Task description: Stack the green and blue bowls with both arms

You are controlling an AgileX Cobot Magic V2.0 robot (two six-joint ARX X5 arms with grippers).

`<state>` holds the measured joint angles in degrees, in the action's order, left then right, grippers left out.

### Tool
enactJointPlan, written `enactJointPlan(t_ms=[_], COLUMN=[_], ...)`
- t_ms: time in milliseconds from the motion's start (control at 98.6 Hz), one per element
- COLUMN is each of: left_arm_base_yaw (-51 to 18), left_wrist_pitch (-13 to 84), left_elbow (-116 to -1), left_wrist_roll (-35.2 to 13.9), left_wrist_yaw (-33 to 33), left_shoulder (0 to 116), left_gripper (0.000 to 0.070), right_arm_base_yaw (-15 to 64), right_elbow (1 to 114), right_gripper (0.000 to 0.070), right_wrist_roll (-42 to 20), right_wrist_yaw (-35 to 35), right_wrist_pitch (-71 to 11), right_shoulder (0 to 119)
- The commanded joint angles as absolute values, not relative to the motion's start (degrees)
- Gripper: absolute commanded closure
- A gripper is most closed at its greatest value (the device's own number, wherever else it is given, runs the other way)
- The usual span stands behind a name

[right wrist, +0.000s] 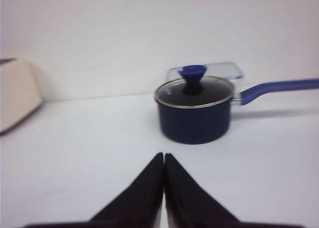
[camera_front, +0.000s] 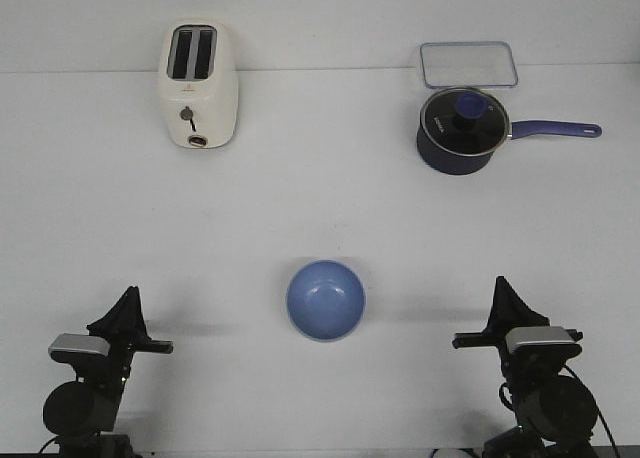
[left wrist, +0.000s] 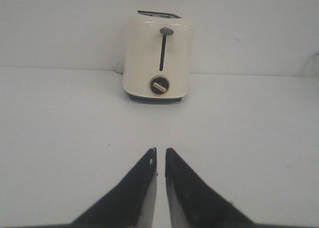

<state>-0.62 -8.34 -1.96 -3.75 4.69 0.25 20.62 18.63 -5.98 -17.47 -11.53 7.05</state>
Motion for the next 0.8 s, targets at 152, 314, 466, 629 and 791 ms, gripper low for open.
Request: enactJointPlan(t_ms=[152,314,466,629,791], left_arm_base_yaw=[-0.6,-0.6,-0.6,-0.6,-0.6], left_wrist_pitch=[-9.1,-9.0,-9.0,-9.1,-9.1], left_elbow=[-0.8,-0.8,-0.8,-0.8,-0.8], left_wrist_roll=[-3.7,-3.7,-3.7,-3.7,-3.7], left_wrist_yaw=[4.9,4.9,4.9,4.9,4.9], left_shoulder=[0.2,0.2,0.2,0.2,0.2], left_gripper=[0.0685,0.0685,0.0685,0.0685,0.0685], right_arm_base_yaw=[9.4,2.2,2.0,2.0,2.0], right_elbow=[11.7,5.2,1.3,0.7,0.7], right_gripper=[0.0700,0.0700,0.0700,0.0700,0.0700], right_wrist_roll=[9.0,15.3,17.3,17.5,17.4], right_wrist_yaw=[-6.8,-2.9,-2.8,-3.0,-3.0], right_wrist_pitch=[-11.1,-9.4,-5.5,-6.5,-6.0], right_shoulder=[3.6,0.1,0.1,0.1,0.1])
